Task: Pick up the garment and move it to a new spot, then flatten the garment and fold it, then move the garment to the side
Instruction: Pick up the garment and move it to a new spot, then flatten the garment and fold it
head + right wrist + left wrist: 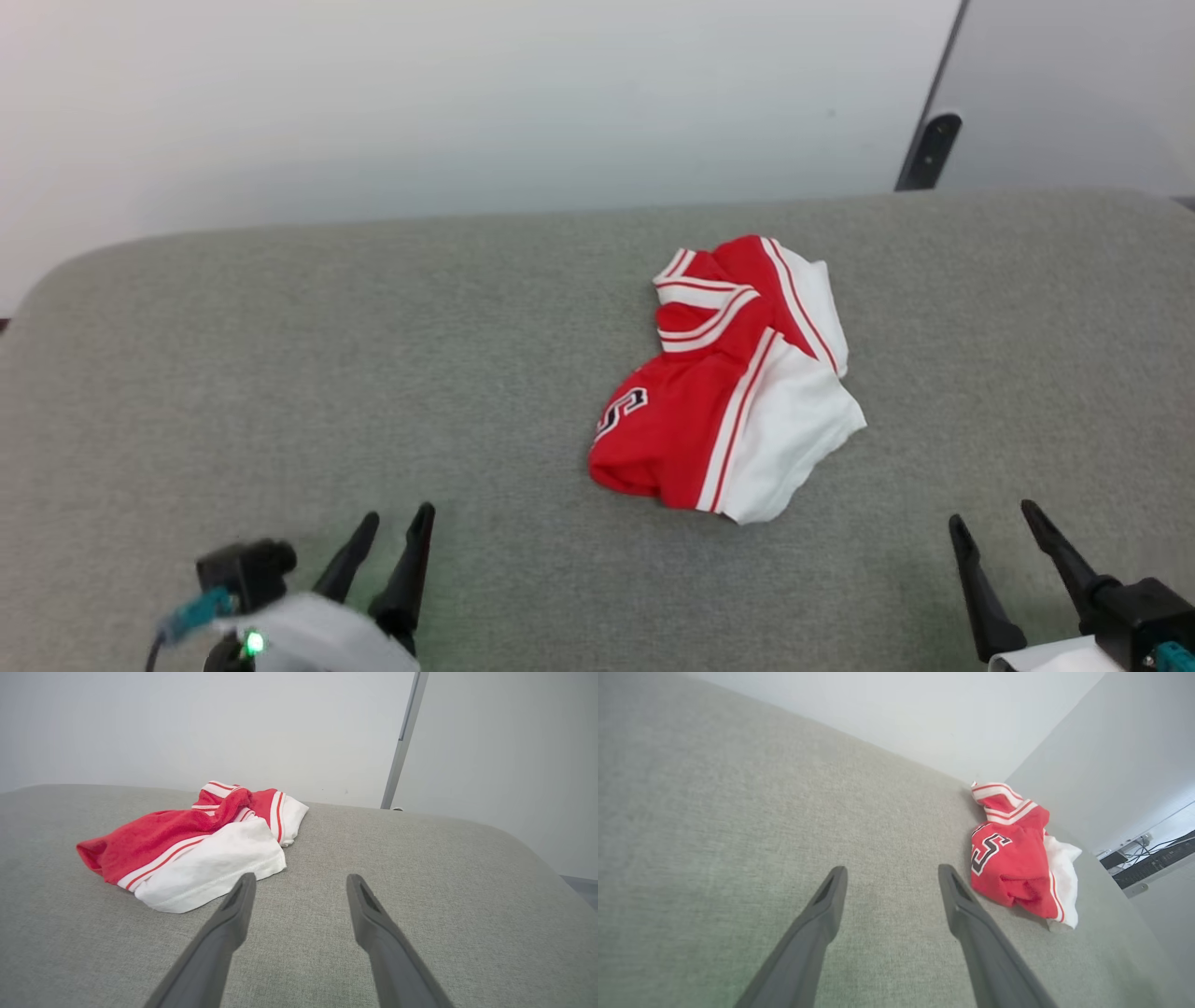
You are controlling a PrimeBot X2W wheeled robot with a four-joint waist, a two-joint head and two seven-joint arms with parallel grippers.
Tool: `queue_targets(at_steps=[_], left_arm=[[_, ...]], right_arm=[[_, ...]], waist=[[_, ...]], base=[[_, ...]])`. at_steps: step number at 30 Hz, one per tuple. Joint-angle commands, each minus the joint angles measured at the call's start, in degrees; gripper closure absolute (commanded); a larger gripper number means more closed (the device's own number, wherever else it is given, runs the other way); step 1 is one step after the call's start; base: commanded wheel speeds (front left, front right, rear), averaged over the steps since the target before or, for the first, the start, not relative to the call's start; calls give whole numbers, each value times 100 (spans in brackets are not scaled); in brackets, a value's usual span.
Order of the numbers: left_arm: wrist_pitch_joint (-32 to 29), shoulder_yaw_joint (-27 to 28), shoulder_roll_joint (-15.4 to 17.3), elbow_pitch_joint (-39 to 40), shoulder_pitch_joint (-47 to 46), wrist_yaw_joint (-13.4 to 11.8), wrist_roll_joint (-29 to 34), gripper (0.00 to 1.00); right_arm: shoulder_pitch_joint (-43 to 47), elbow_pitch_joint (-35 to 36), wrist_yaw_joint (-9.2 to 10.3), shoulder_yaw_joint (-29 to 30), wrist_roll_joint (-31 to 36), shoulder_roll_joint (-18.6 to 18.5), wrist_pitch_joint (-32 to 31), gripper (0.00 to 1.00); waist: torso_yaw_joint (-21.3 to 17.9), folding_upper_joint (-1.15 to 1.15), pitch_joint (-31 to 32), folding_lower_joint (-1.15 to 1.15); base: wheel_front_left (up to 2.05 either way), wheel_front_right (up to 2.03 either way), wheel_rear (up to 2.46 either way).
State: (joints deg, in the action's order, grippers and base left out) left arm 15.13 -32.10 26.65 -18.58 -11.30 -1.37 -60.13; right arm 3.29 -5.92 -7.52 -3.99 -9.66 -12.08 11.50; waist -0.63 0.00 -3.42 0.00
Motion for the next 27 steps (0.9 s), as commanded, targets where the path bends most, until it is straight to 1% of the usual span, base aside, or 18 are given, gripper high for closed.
queue_targets(at_steps=[1,3,6,13,16,19,23,27], left_arm=[[-3,56,-55,64,205,-22,134,0],[-1,468,-128,389,531,-63,696,0],[-1,950,-326,776,879,-111,1508,0],[0,1618,-651,1409,1292,-207,3421,0],[1,1901,-884,1645,1482,-183,3885,0],[1,2051,-1047,1682,1654,-63,4200,0],[1,2272,-1257,1629,1827,71,4420,0],[1,2488,-1439,1607,1907,203,4583,0]], right_arm=[[76,25,6,19,-25,-3,-10,0],[83,82,7,71,-40,-26,-59,0],[58,168,6,109,-144,-8,-103,0],[-131,407,7,170,-344,33,-166,0],[-174,506,7,248,-406,86,-147,0],[-96,553,6,307,-399,144,-150,0],[25,477,7,272,-303,128,-163,0],[75,417,7,271,-259,190,-112,0]], waist=[[108,0,105,0],[143,0,146,0],[185,0,175,0],[183,0,171,0],[149,0,181,0],[157,0,205,0],[172,0,202,0],[181,0,202,0]], base=[[0,0,0],[0,0,0],[0,0,0],[0,0,0],[0,0,0],[0,0,0],[0,0,0],[0,0,0]])
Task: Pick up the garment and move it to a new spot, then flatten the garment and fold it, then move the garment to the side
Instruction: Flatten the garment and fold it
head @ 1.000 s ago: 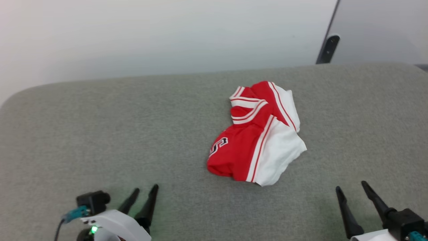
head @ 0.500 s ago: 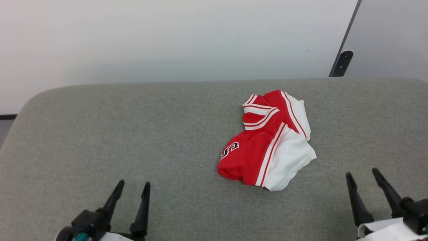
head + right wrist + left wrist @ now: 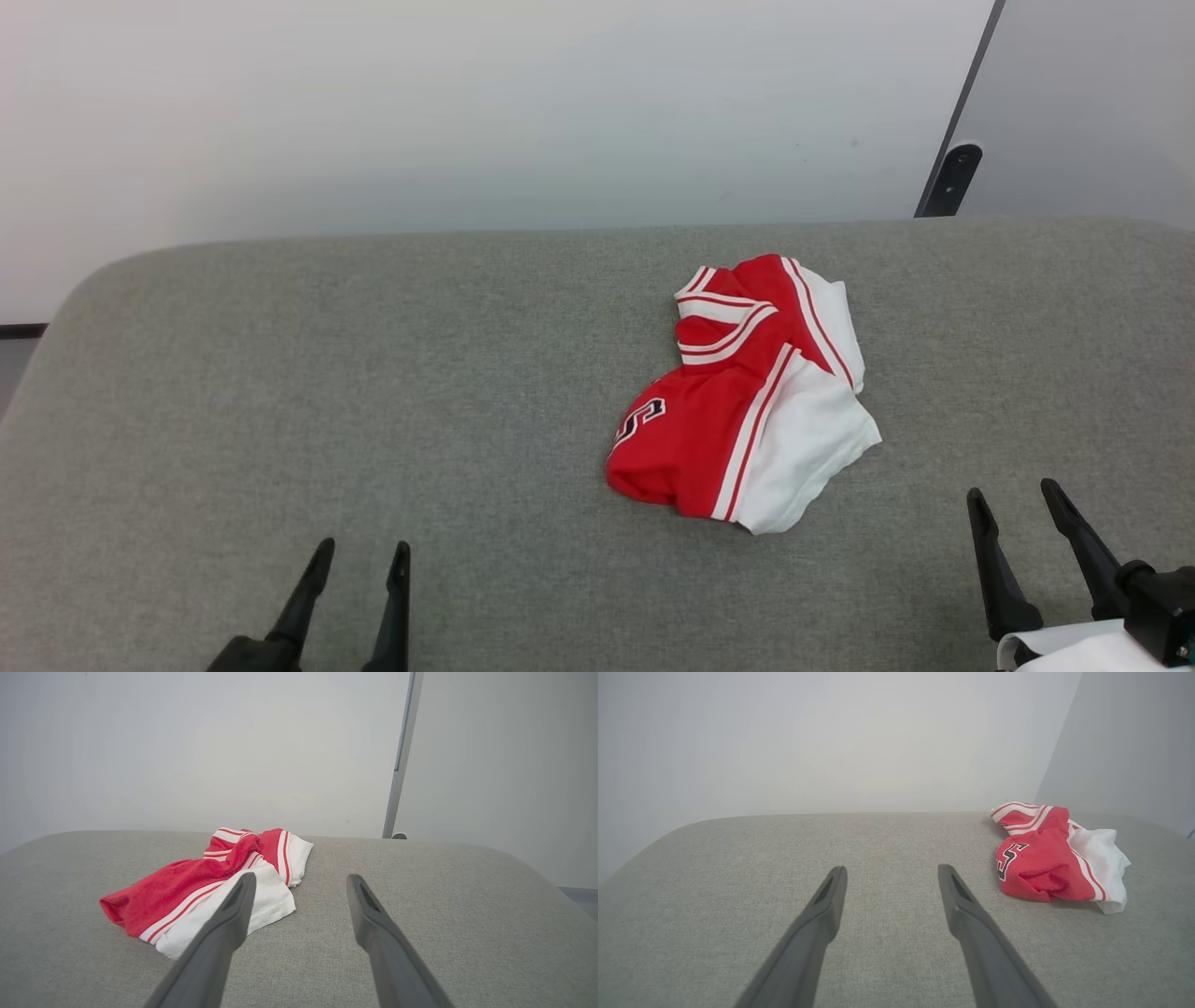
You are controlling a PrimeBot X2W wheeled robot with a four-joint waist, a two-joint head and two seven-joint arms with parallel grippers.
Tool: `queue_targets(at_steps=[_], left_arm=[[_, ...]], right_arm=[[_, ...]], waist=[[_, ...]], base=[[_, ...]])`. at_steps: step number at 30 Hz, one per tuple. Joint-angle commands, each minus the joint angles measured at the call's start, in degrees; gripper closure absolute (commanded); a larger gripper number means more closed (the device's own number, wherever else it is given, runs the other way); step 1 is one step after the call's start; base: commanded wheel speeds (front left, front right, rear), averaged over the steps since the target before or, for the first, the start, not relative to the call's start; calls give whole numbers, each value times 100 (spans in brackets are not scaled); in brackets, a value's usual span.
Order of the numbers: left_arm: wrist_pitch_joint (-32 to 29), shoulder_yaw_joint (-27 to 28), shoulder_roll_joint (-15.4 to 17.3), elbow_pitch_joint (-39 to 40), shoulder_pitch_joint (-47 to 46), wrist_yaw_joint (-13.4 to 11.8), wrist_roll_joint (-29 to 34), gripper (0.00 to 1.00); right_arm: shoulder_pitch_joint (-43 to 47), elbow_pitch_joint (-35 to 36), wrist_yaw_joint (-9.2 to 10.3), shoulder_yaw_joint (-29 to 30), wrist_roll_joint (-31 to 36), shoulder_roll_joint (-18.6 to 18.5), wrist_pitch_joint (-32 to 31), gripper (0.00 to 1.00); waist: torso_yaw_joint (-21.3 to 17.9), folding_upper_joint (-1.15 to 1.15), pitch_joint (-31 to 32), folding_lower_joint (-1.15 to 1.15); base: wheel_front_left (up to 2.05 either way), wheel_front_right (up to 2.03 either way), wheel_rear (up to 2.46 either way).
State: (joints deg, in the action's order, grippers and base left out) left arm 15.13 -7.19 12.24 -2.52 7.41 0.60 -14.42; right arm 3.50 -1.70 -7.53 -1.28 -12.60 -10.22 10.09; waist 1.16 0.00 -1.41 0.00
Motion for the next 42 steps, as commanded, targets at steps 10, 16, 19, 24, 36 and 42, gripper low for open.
queue_targets(at_steps=[10,16,19,24,36,42], left_arm=[[1,333,-273,-49,102,332,333,0],[2,422,-401,-70,115,421,472,0],[2,456,-466,-43,99,447,518,0],[2,436,-586,-109,8,512,566,0],[2,362,-802,-255,-378,618,595,0],[2,303,-865,-275,-580,645,616,0]], right_arm=[[36,-55,8,-26,67,10,29,0],[86,-72,8,-1,69,55,20,0],[-1,-154,8,-25,23,72,-215,0],[-357,-686,7,-290,-104,-83,-1762,0],[-1628,-531,7,-495,-636,-393,-4025,0],[-2177,-591,7,-405,-592,-513,-4873,0]], waist=[[26,0,51,0],[94,0,98,0],[133,0,67,0],[214,0,-87,0],[436,0,-537,0],[517,0,-837,0]], base=[[0,0,0],[0,0,0],[0,0,0],[0,0,0],[0,0,0],[0,0,0]])
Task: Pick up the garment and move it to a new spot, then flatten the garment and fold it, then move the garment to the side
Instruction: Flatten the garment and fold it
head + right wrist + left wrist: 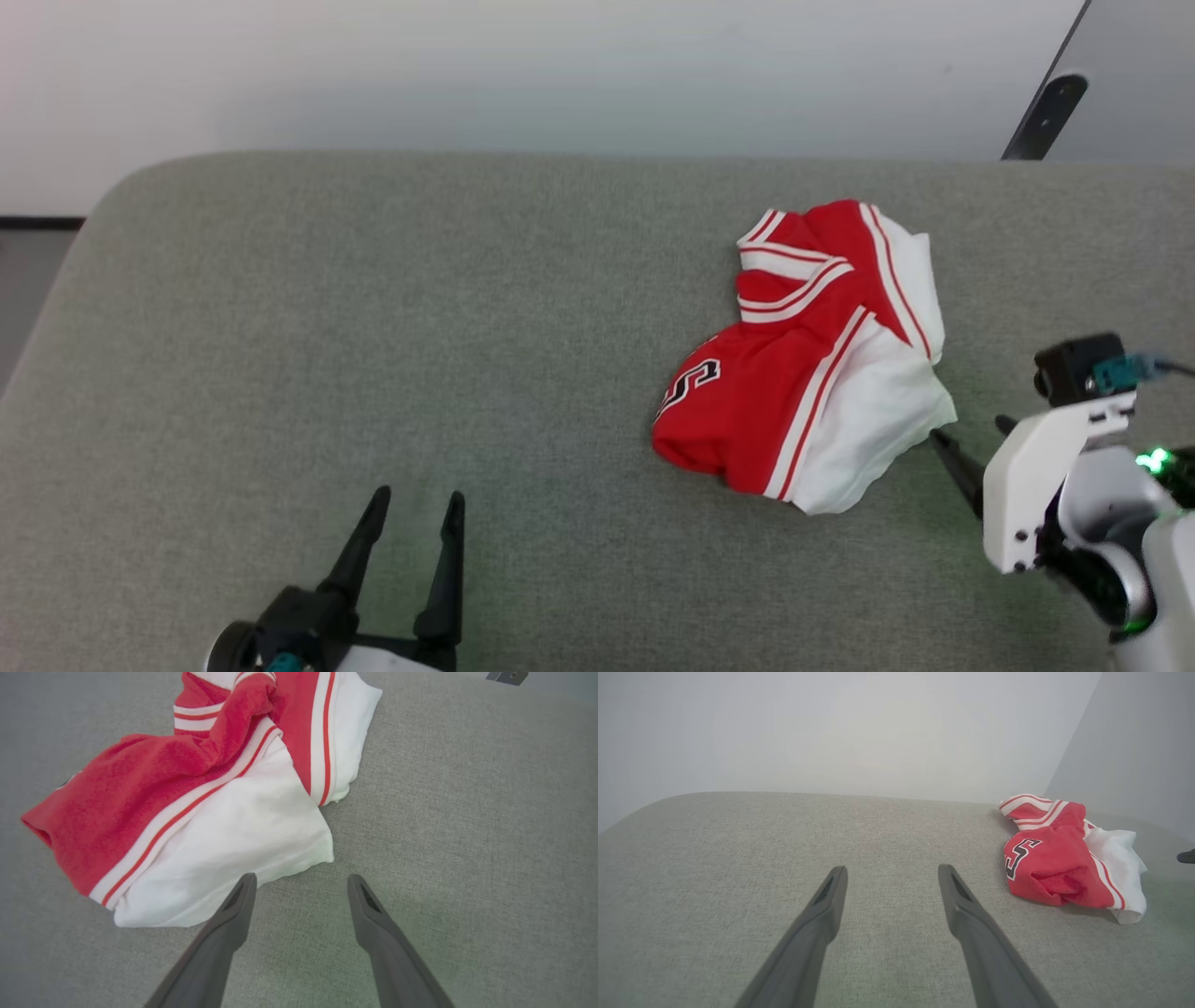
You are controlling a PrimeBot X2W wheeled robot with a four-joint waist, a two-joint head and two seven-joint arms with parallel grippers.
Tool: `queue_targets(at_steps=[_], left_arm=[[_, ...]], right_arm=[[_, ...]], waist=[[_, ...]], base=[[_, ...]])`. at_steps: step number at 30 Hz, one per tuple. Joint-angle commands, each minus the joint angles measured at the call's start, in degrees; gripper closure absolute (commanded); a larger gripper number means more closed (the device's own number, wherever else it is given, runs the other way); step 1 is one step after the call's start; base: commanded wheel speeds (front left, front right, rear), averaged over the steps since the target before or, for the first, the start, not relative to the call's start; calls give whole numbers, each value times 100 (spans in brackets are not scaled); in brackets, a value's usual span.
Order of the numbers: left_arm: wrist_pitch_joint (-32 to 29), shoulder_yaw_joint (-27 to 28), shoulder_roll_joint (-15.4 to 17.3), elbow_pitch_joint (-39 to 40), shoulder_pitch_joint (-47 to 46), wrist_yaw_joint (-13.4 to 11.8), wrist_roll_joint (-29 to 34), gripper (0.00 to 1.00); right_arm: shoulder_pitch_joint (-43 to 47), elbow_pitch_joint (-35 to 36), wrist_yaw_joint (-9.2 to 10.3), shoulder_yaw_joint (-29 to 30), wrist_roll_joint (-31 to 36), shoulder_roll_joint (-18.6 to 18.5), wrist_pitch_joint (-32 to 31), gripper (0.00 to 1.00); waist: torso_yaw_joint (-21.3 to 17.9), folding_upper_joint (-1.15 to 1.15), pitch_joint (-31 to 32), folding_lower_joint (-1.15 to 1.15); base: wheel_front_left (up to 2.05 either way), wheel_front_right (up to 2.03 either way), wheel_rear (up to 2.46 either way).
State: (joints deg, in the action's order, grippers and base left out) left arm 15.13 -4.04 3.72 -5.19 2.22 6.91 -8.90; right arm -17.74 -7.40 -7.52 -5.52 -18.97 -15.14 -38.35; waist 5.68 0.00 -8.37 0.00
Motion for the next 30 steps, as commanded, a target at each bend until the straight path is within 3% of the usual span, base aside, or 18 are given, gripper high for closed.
queue_targets(at_steps=[1,12,23,24,26,27,30], left_arm=[[2,-26,-17,-18,-100,13,67,0],[2,-186,-65,-120,-453,55,28,0],[2,-227,-80,-209,-561,59,-29,0],[2,-226,-80,-215,-565,60,-32,0],[2,-218,-82,-233,-572,61,-41,0],[2,-220,-83,-241,-575,61,-40,0],[2,-230,-84,-262,-587,62,-51,0]], right_arm=[[-148,-61,6,4,46,-45,-145,0],[-800,-679,6,-240,122,-279,-726,0],[-937,-1277,5,-622,-95,-322,-709,0],[-925,-1279,4,-690,-145,-332,-691,51],[-920,-1281,1,-767,-242,-355,-629,80],[-918,-1291,0,-789,-272,-363,-606,100],[-908,-1309,3,-805,-326,-424,-505,100]], waist=[[83,0,-197,0],[271,0,-601,0],[394,0,-761,0],[394,0,-763,0],[391,0,-758,0],[384,0,-753,0],[359,0,-735,0]], base=[[0,0,0],[0,0,0],[0,0,0],[0,0,0],[0,0,0],[0,0,0],[0,0,0]])
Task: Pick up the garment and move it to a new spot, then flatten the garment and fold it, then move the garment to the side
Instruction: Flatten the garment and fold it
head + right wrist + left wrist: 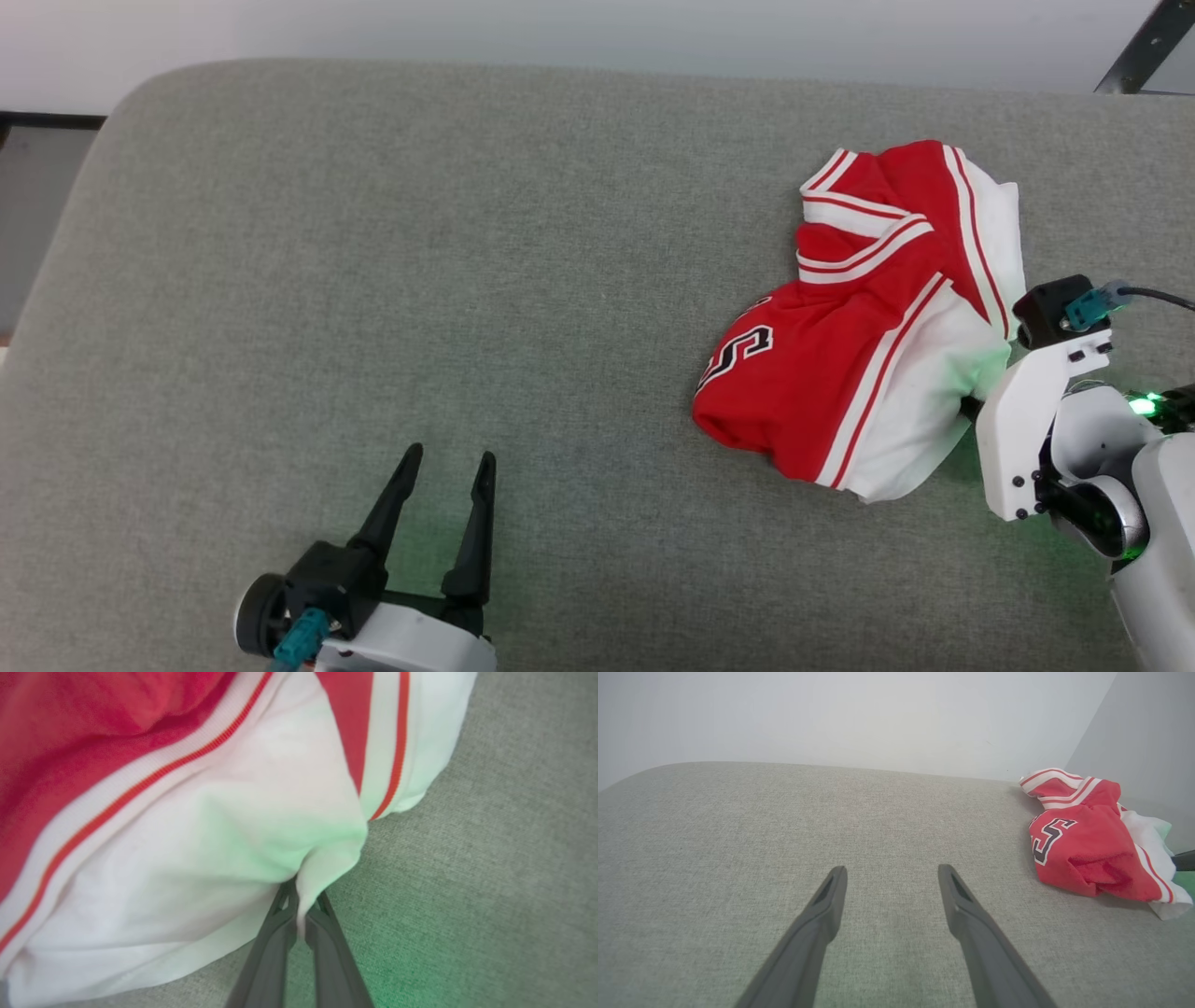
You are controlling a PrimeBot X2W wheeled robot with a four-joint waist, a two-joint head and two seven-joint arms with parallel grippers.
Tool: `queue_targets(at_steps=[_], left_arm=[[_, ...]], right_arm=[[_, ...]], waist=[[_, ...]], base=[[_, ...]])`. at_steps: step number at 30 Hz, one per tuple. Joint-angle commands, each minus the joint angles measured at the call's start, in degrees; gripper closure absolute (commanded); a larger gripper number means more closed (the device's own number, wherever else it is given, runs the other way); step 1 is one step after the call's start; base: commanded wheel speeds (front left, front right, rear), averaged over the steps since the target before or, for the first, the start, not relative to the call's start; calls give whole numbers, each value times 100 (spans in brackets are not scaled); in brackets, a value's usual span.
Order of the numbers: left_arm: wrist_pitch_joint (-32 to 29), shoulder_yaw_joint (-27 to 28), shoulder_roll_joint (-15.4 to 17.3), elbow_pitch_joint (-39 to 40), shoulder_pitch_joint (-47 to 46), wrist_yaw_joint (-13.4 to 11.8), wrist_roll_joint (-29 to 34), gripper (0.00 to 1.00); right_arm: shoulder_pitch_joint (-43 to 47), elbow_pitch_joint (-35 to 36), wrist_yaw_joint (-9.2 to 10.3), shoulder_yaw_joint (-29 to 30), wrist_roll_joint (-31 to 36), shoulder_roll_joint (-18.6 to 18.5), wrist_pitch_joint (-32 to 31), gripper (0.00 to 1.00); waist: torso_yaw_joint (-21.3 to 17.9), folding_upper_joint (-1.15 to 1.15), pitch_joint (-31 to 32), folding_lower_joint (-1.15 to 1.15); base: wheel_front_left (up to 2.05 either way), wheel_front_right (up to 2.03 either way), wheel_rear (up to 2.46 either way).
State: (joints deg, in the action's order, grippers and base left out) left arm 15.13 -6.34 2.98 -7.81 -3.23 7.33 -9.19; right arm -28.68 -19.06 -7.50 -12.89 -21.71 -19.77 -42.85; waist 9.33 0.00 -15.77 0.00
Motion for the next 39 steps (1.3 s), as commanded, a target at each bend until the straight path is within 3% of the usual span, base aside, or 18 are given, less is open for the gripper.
queue_targets(at_steps=[1,29,39], left_arm=[[2,0,-10,-8,-46,19,-25,0],[2,-41,46,-69,-4,16,-77,0],[2,-14,43,-89,1,17,-76,0]], right_arm=[[198,-152,5,-60,-72,14,-24,100],[292,130,4,-186,-488,110,701,100],[247,628,4,-383,-674,170,709,100]], waist=[[-18,0,14,0],[-237,0,180,0],[-225,0,211,0]], base=[[0,0,0],[0,0,0],[0,0,0]])
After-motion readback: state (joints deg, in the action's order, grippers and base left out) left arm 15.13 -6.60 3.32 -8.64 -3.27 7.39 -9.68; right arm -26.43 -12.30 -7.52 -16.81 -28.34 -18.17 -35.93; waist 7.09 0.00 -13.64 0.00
